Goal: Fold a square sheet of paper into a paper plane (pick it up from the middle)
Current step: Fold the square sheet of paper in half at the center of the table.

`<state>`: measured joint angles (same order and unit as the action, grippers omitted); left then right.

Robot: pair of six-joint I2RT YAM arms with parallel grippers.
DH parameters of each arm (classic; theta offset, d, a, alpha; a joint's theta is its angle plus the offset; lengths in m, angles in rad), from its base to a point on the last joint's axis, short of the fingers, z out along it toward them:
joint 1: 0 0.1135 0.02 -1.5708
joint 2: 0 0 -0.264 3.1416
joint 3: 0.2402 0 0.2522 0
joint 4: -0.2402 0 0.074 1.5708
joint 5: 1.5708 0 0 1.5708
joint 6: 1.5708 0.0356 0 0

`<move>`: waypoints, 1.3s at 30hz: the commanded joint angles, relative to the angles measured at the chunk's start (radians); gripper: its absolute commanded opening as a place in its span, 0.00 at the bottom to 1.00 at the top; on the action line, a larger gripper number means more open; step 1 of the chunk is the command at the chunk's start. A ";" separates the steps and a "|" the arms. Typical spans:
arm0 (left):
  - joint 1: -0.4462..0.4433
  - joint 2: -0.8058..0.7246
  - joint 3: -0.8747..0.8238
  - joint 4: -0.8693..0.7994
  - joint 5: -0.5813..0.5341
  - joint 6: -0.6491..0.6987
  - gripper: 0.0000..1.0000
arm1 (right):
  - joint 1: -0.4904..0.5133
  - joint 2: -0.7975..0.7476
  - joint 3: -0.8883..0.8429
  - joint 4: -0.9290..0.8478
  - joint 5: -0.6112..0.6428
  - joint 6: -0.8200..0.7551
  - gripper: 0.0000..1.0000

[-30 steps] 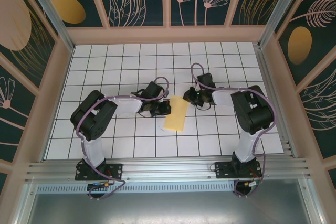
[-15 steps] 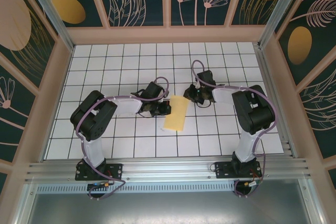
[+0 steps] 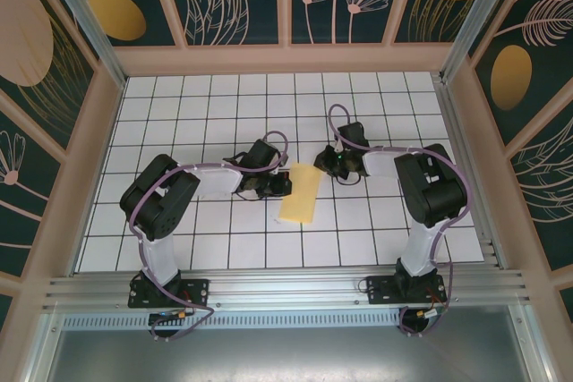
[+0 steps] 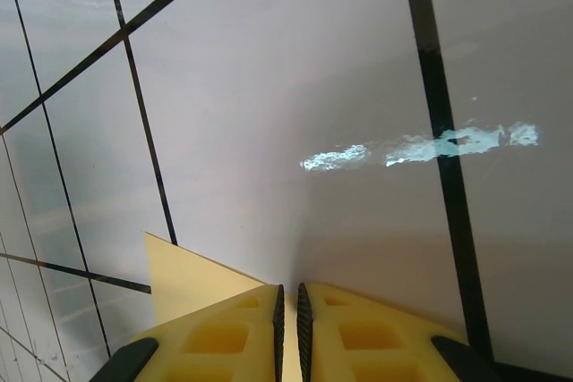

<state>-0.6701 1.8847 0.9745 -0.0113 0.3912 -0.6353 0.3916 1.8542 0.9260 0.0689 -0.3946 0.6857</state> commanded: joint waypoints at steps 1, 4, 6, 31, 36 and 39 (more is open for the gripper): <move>-0.004 0.057 -0.047 -0.141 -0.103 0.021 0.02 | -0.005 -0.018 0.021 -0.084 0.025 -0.016 0.18; -0.005 0.057 -0.048 -0.141 -0.105 0.022 0.02 | -0.005 -0.036 0.056 -0.107 0.028 -0.028 0.18; -0.004 0.058 -0.047 -0.141 -0.104 0.021 0.02 | -0.006 -0.037 0.065 -0.112 0.026 -0.031 0.18; -0.004 0.047 -0.037 -0.144 -0.117 0.013 0.02 | -0.003 -0.021 0.062 -0.116 0.039 -0.028 0.18; -0.005 0.045 -0.039 -0.145 -0.125 0.012 0.01 | -0.005 0.043 0.042 -0.108 0.069 -0.016 0.18; -0.004 0.047 -0.043 -0.141 -0.125 0.008 0.02 | -0.003 0.045 0.036 -0.108 0.065 -0.015 0.18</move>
<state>-0.6746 1.8812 0.9745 -0.0120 0.3763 -0.6353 0.3885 1.8553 0.9607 -0.0105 -0.3683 0.6785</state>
